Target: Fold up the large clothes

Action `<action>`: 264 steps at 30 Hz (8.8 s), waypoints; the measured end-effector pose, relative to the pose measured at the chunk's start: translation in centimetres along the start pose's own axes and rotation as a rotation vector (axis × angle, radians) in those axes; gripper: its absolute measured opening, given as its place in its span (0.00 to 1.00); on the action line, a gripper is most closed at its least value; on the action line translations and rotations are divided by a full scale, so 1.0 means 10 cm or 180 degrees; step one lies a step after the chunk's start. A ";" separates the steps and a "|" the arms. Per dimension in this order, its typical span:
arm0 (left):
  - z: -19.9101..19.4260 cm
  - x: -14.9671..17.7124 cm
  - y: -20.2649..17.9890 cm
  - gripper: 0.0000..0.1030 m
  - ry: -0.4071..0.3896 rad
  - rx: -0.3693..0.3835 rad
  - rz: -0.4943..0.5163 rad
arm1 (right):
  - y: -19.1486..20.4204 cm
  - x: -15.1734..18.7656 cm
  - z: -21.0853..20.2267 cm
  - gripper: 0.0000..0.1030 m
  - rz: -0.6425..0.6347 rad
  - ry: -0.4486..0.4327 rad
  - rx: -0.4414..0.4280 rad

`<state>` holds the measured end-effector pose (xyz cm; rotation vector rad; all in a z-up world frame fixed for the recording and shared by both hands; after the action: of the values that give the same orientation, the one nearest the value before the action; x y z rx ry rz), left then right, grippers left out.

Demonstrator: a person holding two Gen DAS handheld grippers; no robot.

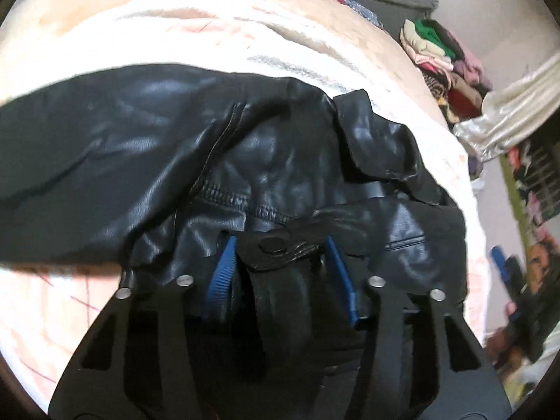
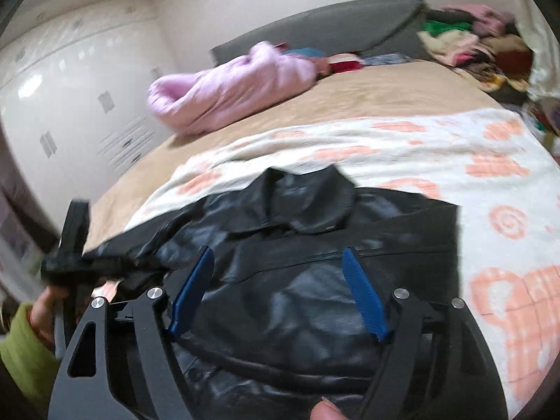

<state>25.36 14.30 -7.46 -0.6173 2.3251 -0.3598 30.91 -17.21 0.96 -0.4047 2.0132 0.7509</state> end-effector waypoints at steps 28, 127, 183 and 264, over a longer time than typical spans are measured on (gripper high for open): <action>-1.64 -0.56 -0.86 0.00 -0.1120 0.1354 0.0542 | -1.03 -0.21 -0.23 0.61 0.0805 -0.0403 0.0652; -0.82 0.32 0.04 0.91 -0.0625 0.0001 0.0901 | 0.85 0.47 0.19 0.96 -0.0461 0.0382 0.0727; -1.89 -0.15 2.40 0.91 -0.1365 -0.2023 -0.1020 | 3.26 0.43 1.35 0.96 -0.1258 0.0557 -0.0429; -0.87 0.12 -1.21 0.02 -0.1104 0.0650 0.1590 | 0.17 0.34 -0.70 0.96 0.0659 -0.0209 0.0880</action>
<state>22.62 4.12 3.20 0.0129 1.9872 -0.2276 23.64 -20.44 1.43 -0.0109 2.0799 0.5894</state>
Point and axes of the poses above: each gripper's, at about its wrist camera, not at the fingertips, and z roughly the way its jaws point, y to its left, x to its underside, the point moved 5 cm from there along z, roughly the way its jaws point, and after that the axes turned 11 degrees about -y, right-handed, at the moved point
